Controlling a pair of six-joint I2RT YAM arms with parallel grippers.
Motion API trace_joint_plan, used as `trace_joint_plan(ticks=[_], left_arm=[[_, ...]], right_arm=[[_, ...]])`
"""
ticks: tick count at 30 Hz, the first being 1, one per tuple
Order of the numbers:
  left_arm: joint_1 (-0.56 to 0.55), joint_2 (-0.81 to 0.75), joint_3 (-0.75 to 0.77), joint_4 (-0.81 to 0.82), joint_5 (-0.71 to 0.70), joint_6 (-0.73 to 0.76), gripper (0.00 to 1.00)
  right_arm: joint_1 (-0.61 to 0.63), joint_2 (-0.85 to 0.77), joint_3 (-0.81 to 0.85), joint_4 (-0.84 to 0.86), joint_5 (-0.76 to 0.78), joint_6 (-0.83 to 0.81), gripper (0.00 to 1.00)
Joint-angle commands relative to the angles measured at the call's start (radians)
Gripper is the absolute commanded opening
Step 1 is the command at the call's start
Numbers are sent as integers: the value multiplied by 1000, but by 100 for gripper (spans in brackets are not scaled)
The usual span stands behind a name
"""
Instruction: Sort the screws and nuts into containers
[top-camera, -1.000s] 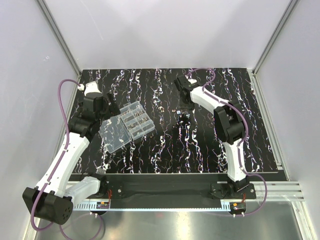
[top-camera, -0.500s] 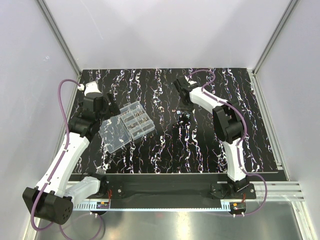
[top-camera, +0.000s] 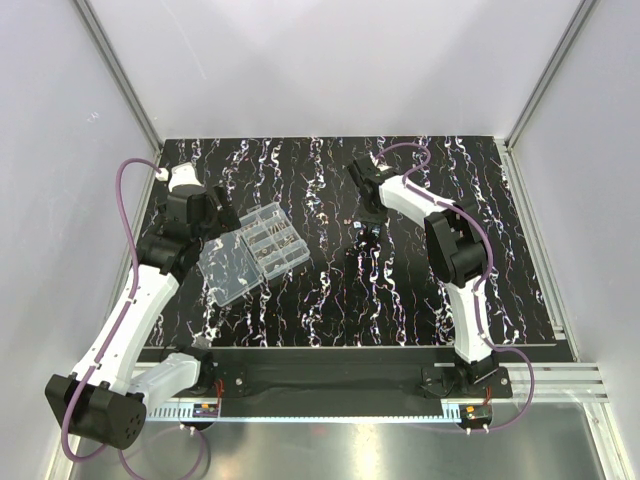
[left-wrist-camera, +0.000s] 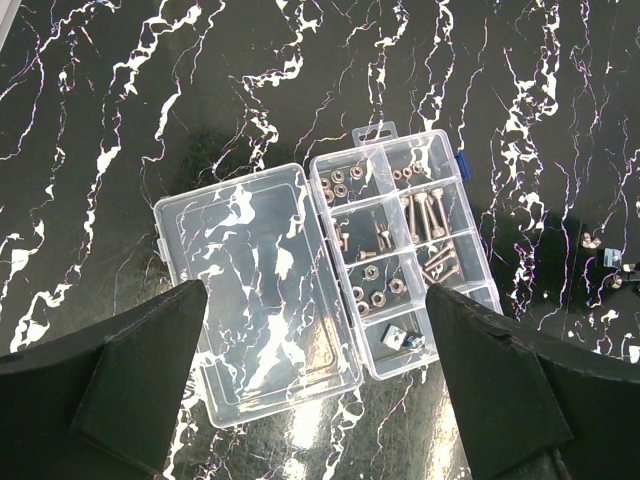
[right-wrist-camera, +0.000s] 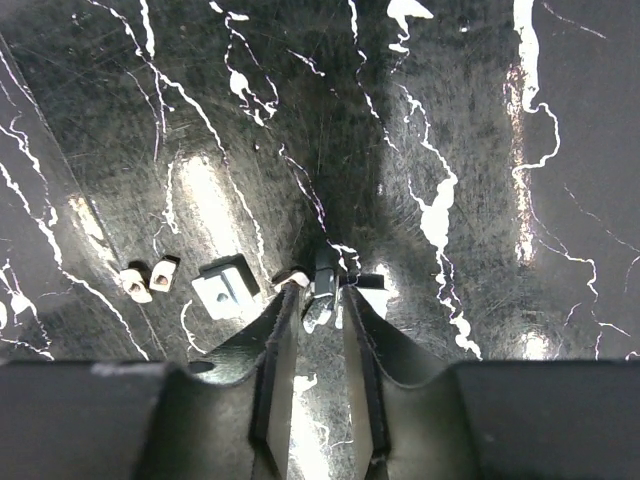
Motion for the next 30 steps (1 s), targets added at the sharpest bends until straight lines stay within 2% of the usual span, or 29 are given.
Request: trace_joint_plan(ticks=[1,5,7,10,16,19,22,24,30], left_arm=[[-1,-1,4,35,0,8,99],[-3,1,4,35,0,8,99],[-3,1,4,35,0,8,99],[-1,-1,4,33,-1,6,99],[-3,-2,5,35,2,5,99],[-1,-4,4,35,0,6,99],[-1,-2,4,35,3,3,99],[-3,-7,4,35,5,5,99],[-1,-12,4,36,8,5,99]], right_arm=[[3,13,-1,4,1,18,29],[3,11,-1,7,1,20,23],[3,11,2,6,1,17,12],[3,0,9,-5,1,14,0],[8,-85,24,-19,-36,-9,0],[40,-136,41,-13,-59,-46,0],[124,-156,85,10,-77,-87,0],[195,-139,136,44,-82,-127,0],[281,-6,303,87,-258,-190,0]])
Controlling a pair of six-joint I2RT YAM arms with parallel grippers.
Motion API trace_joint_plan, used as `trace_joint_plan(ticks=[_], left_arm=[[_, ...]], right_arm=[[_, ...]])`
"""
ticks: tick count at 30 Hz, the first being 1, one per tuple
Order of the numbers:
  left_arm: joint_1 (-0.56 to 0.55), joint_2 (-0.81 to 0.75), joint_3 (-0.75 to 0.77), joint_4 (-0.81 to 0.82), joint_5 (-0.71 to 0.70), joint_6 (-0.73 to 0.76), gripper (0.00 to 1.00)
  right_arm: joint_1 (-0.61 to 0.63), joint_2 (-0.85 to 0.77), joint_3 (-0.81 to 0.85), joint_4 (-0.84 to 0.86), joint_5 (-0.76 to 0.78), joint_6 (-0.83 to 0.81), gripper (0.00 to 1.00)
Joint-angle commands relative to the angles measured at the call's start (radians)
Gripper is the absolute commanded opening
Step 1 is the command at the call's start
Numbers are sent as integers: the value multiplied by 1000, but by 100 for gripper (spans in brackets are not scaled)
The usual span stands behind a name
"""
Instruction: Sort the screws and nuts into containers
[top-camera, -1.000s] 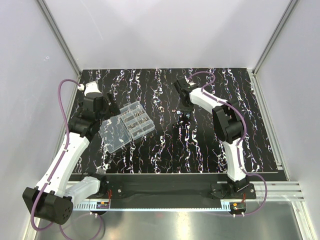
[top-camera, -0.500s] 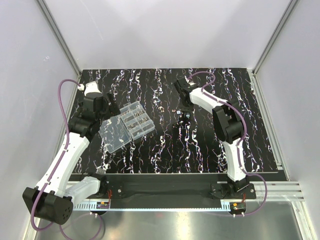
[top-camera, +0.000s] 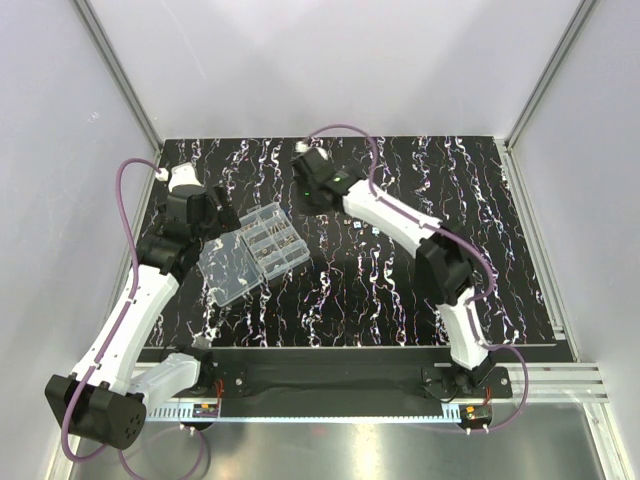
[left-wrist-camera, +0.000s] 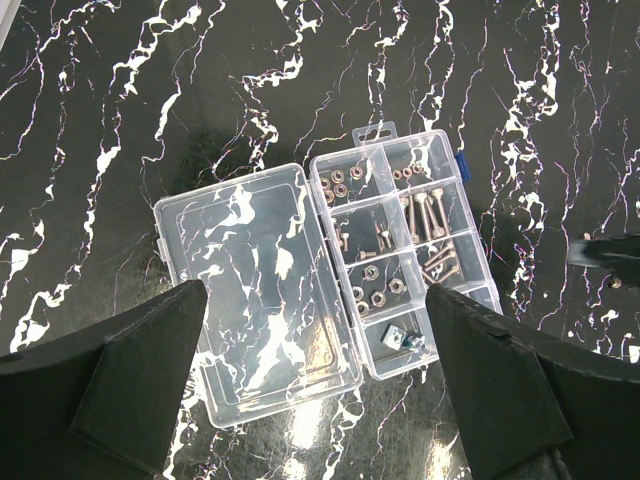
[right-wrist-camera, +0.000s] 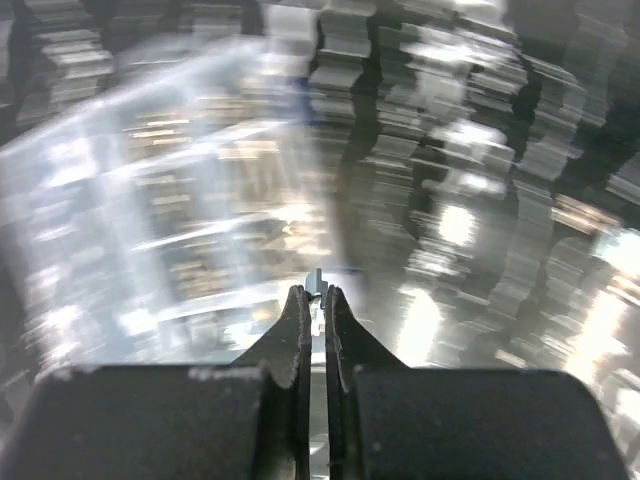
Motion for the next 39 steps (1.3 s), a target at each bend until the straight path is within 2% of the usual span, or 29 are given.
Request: trace_joint_plan(ticks=[1,6,13,23,32,33,39], left_arm=[[-1,-13,4,36,8,3,99],[-3,-13,4,36,8,5,99],[-1,-10,4,38,8,3,99],[-3,-9,4,38,14,3,99],[-3,-9,4,36,12,5,99],[-1,-9,4,36,11,5,99],[-1,-6,4,36,9,6,99]], right_arm=[[38,67,104,46,-131,-72,0],[76,119,185,24,-205,-99,0],[116,91,110,7,-267,-66,0],[165,68,24,21,-290,-59,0],[176,108,50,33,-258,-65,0],[174,114,61,27,-259,-66,1],[176,119,89,0,-258,-69,34]])
